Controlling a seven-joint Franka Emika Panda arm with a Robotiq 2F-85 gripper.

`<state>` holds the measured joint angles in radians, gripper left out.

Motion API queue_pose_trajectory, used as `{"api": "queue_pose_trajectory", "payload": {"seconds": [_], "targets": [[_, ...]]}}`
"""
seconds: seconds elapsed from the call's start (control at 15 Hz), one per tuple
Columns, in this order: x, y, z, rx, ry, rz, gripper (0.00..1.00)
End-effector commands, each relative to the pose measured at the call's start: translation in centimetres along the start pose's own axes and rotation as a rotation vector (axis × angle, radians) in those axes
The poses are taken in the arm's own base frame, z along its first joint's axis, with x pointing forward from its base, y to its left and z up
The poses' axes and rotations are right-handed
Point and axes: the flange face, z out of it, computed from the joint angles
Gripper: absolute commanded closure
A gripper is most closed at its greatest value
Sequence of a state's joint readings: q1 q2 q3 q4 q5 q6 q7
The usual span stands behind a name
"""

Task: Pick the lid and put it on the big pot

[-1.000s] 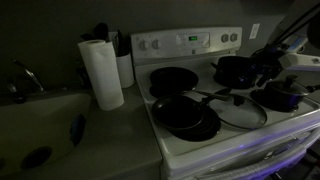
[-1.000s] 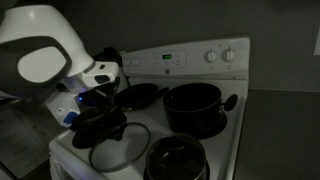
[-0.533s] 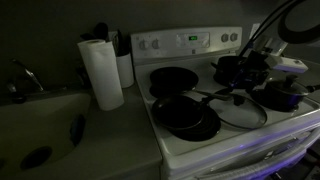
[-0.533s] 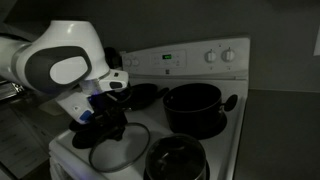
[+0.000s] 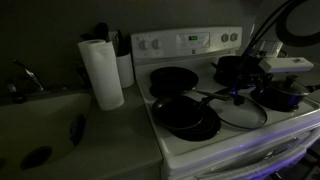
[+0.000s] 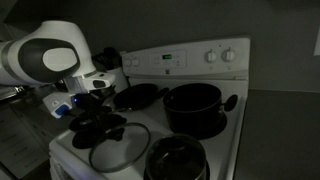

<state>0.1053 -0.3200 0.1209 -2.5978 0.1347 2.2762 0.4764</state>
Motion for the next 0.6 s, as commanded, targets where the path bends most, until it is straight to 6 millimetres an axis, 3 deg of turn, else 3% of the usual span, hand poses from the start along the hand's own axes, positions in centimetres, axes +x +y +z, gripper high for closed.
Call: {"api": "queue_pose_trajectory", "payload": {"seconds": [0.0, 0.53], "targets": [[0.2, 0.8, 1.0, -0.018, 0.034, 0.016, 0.0], [0.8, 2.3, 4.0, 0.008, 0.037, 0.041, 0.0]]}}
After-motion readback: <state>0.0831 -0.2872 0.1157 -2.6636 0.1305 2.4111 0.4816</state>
